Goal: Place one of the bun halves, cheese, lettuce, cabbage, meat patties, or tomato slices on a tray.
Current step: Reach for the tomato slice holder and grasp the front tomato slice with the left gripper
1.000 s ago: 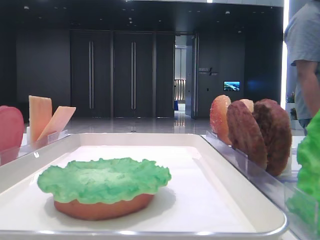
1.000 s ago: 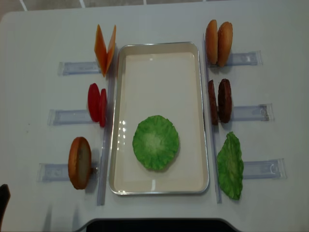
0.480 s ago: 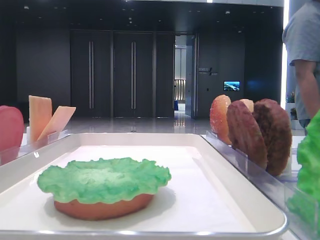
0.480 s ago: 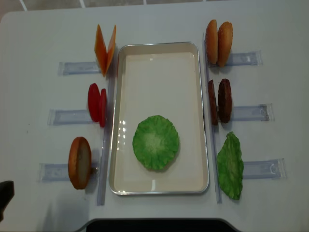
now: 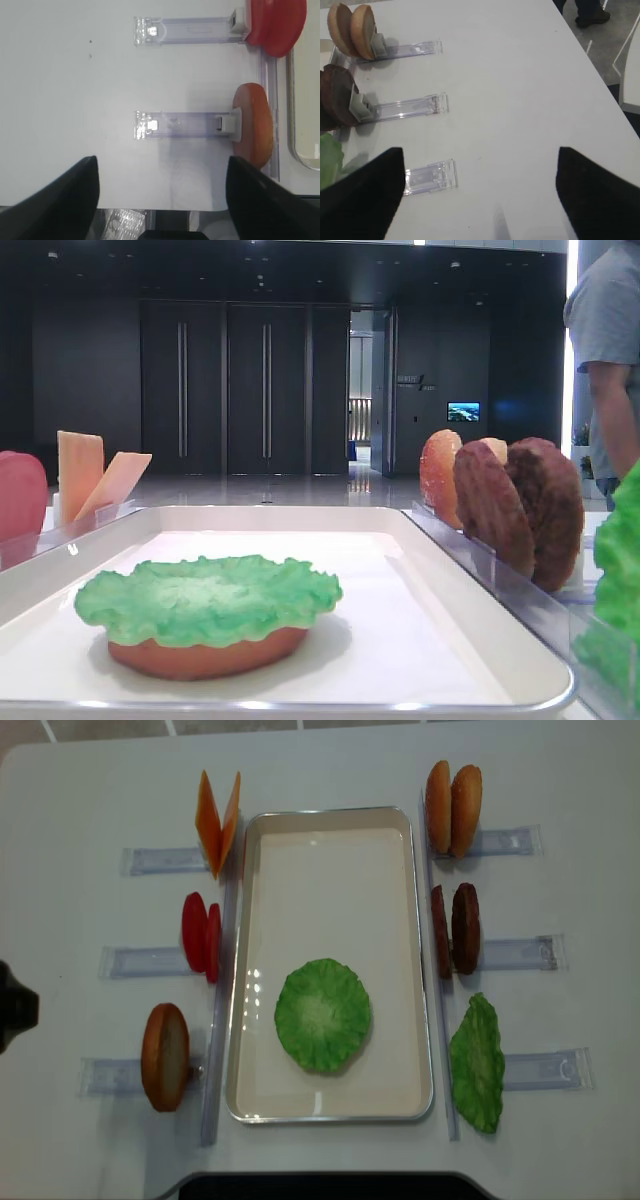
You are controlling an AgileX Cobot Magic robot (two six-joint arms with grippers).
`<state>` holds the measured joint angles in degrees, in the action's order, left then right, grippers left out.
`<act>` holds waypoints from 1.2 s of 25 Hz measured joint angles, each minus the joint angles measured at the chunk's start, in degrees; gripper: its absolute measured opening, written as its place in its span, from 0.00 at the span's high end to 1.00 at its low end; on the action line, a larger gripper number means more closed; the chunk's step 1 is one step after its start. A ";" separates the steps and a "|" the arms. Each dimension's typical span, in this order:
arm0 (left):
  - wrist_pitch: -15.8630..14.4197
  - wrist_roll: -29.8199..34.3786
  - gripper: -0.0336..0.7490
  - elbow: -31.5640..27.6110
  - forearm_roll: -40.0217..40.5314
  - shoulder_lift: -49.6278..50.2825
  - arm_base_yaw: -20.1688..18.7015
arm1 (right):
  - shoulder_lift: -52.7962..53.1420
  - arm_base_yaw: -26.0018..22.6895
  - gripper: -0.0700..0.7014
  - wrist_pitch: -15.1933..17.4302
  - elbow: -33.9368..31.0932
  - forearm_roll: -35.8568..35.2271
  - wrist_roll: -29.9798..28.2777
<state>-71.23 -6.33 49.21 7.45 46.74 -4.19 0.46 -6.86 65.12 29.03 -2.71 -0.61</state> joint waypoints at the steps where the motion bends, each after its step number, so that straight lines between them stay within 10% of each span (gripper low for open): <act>1: 0.22 0.00 0.19 0.82 -0.01 2.29 0.00 | 0.00 0.00 0.16 0.00 0.00 0.00 0.00; 19: 2.43 -0.13 0.19 22.20 -0.84 39.44 0.00 | 0.00 0.00 0.16 0.00 0.00 0.00 0.00; 30: 3.75 -4.09 0.19 26.07 -3.54 46.03 -0.35 | 0.00 0.00 0.16 -0.02 0.00 0.00 0.00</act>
<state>-67.48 -10.42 75.28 3.91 92.77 -4.54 0.46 -6.86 65.11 29.03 -2.71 -0.61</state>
